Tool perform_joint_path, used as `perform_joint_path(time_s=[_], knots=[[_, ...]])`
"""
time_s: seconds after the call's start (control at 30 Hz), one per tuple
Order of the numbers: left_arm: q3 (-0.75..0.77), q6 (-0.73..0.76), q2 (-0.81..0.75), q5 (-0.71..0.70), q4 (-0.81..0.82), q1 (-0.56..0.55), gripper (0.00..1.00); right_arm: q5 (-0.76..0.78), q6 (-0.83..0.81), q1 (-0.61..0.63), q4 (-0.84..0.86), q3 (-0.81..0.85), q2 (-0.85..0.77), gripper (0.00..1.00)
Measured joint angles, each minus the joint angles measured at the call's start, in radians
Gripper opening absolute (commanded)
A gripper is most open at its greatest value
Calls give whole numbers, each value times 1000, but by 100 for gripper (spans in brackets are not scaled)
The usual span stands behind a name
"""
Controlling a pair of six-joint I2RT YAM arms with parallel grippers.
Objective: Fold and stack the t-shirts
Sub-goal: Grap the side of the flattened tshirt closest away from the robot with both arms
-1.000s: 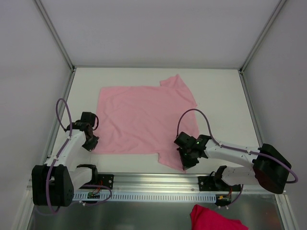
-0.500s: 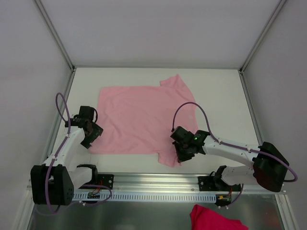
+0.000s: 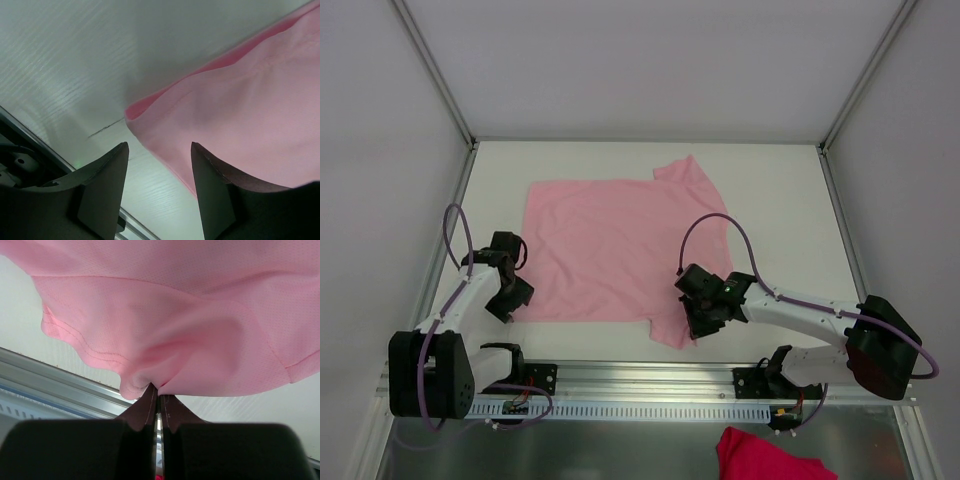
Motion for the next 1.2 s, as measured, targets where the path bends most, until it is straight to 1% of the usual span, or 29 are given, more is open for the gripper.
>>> perform_joint_path(time_s=[0.17, 0.27, 0.33, 0.37, 0.47, 0.53, 0.6, 0.63, 0.83, 1.0, 1.2], knots=[[-41, -14, 14, 0, -7, 0, 56, 0, 0, 0, 3, -11, 0, 1], [-41, -18, 17, -1, -6, 0, 55, 0, 1, 0, 4, -26, -1, 1], [-42, -20, 17, -1, -5, 0, 48, 0, 1, 0, 4, -34, -2, 1], [-43, -22, 17, -2, -3, 0, 41, 0, 1, 0, 3, -35, -2, 1], [-52, -29, 19, -3, 3, 0, 28, 0, 1, 0, 3, -38, -5, 1], [-56, -34, 21, -3, 3, 0, 14, 0, 1, 0, 3, -38, -11, 1], [-56, -36, 21, -3, 5, 0, 6, 1, 2, 0, 3, -38, -16, 1], [-56, -35, 21, -3, 6, 0, 0, 0, 2, 0, 2, -38, -17, 1], [-56, -35, 14, -2, 6, 0, 0, 5, 2, 0, 2, -38, -18, 1], [-48, -34, -23, 0, 5, 0, 0, 53, -5, 0, -14, -27, -23, 1], [0, -34, -31, 1, 8, -1, 0, 191, -52, -6, -89, 130, -12, 1]])
